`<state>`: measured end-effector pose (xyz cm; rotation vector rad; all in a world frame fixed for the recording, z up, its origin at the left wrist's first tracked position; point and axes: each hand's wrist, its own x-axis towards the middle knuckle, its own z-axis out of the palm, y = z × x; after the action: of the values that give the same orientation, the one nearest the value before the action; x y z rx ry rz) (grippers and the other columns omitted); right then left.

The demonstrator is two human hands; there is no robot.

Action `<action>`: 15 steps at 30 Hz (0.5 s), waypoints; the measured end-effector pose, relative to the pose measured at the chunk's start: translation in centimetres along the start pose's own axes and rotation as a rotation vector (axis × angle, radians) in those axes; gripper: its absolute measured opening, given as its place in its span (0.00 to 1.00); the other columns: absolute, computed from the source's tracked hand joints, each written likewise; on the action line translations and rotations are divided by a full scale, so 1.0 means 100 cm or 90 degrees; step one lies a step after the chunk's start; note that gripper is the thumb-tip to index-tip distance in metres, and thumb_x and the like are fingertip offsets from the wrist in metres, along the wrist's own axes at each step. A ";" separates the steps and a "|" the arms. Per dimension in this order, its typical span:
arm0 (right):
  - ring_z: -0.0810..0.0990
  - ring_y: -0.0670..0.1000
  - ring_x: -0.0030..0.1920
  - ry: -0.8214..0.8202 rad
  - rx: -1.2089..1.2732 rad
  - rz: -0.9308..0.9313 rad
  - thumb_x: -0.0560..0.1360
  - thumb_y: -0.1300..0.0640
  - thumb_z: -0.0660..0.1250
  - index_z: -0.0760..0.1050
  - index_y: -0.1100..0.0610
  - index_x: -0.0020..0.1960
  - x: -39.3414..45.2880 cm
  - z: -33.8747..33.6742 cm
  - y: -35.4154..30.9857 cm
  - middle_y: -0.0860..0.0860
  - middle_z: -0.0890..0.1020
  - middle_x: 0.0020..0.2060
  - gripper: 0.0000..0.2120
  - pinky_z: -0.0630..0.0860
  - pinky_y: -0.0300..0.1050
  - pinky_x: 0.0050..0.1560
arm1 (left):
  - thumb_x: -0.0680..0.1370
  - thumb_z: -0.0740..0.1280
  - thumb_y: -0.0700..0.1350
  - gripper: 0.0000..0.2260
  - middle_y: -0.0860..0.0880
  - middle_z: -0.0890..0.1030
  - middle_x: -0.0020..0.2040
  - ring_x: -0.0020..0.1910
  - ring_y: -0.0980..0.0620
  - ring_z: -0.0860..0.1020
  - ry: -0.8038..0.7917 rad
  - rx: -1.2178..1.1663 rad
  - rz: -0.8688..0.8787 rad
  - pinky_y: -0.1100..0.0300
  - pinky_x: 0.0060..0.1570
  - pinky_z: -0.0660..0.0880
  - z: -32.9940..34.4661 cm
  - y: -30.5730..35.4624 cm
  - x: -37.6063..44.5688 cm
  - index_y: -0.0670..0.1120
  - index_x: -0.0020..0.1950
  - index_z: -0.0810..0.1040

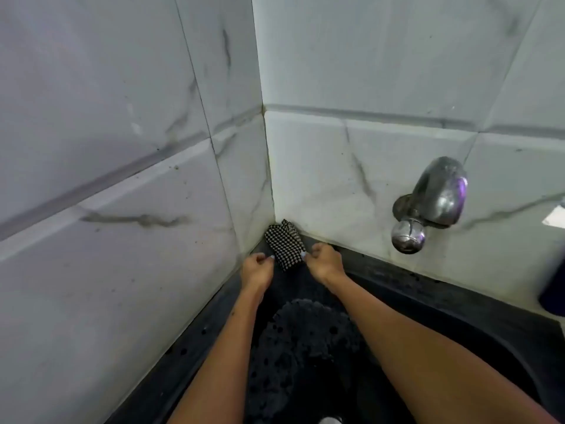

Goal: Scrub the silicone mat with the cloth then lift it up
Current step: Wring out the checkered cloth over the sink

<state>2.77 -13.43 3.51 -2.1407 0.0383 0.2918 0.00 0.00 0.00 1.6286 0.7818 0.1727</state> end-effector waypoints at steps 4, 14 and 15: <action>0.73 0.59 0.63 0.026 0.018 0.035 0.77 0.51 0.64 0.69 0.66 0.64 0.019 0.013 -0.002 0.61 0.74 0.62 0.23 0.70 0.45 0.60 | 0.76 0.68 0.42 0.17 0.39 0.80 0.55 0.54 0.42 0.79 0.000 0.000 -0.001 0.47 0.58 0.76 0.017 0.002 0.009 0.38 0.62 0.74; 0.77 0.51 0.44 -0.057 0.484 0.227 0.72 0.67 0.67 0.75 0.65 0.48 0.033 0.026 -0.002 0.55 0.78 0.42 0.05 0.78 0.42 0.39 | 0.73 0.72 0.42 0.14 0.41 0.80 0.44 0.35 0.50 0.76 0.021 -0.179 -0.119 0.61 0.35 0.75 0.029 0.003 0.009 0.34 0.52 0.76; 0.76 0.51 0.43 -0.081 0.516 0.236 0.72 0.67 0.66 0.75 0.64 0.47 0.030 0.021 -0.002 0.55 0.77 0.41 0.04 0.76 0.40 0.36 | 0.73 0.71 0.41 0.08 0.44 0.79 0.39 0.33 0.52 0.74 0.005 -0.212 -0.135 0.62 0.32 0.73 0.028 0.006 0.006 0.37 0.46 0.76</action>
<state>5.27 -11.32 1.90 -1.2968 0.4116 0.5238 2.08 -1.95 -0.30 1.2243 0.8764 0.1493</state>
